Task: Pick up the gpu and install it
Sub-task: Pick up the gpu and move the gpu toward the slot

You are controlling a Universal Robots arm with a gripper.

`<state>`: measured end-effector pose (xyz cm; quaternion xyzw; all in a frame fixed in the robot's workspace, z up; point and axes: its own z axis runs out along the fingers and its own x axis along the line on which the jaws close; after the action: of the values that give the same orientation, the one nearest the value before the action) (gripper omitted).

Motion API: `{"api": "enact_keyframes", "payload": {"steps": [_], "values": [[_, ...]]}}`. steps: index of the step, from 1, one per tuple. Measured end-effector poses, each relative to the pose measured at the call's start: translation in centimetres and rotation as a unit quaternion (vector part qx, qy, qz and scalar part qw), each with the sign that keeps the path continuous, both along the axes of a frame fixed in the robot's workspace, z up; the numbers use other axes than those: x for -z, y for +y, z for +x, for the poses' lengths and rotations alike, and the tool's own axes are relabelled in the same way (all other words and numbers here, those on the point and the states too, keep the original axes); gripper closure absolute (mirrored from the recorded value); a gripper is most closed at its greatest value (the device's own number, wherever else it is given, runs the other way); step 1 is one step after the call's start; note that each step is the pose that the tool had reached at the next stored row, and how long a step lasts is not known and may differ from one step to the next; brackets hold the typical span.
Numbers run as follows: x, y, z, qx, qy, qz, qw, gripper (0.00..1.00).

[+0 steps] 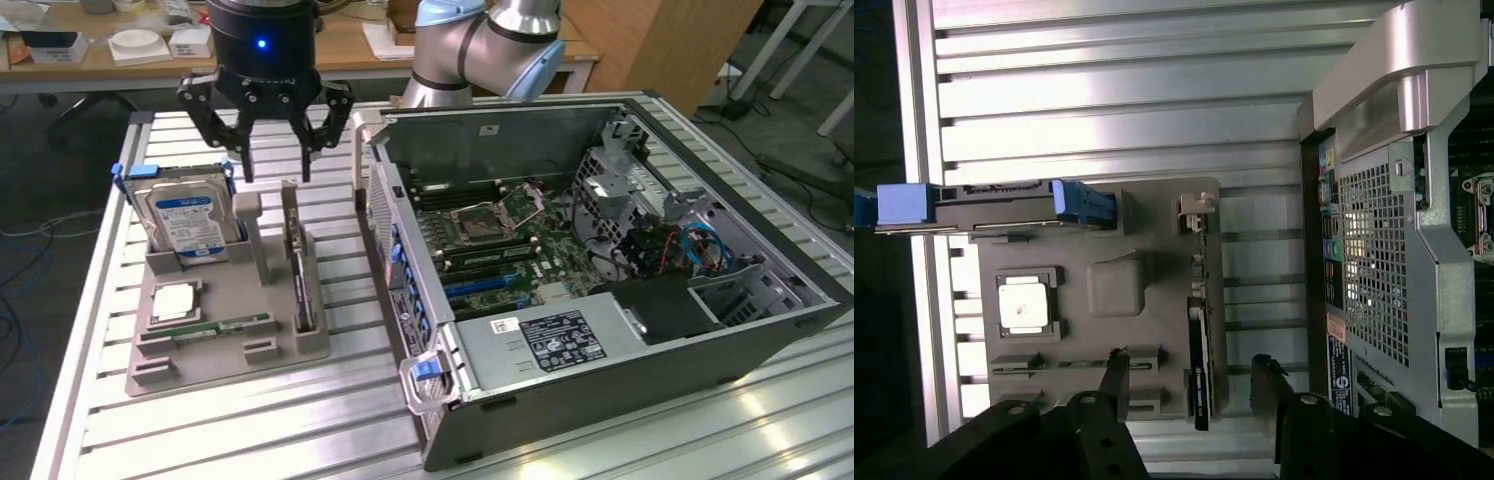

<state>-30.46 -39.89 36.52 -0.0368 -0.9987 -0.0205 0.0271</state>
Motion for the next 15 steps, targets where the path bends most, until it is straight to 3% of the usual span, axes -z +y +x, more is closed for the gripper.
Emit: {"api": "enact_keyframes", "payload": {"steps": [1,2,8,15], "values": [[0.02,0.0,0.0,-0.008,0.0,-0.0002,1.0,0.42],[0.06,0.0,0.0,-0.017,0.0001,-0.0005,0.9999,0.35],[0.45,0.0,0.0,-0.058,0.0003,-0.0018,0.9983,0.35],[1.37,0.05,-0.1,-0.058,-0.0077,-0.0045,0.9983,0.35]]}}
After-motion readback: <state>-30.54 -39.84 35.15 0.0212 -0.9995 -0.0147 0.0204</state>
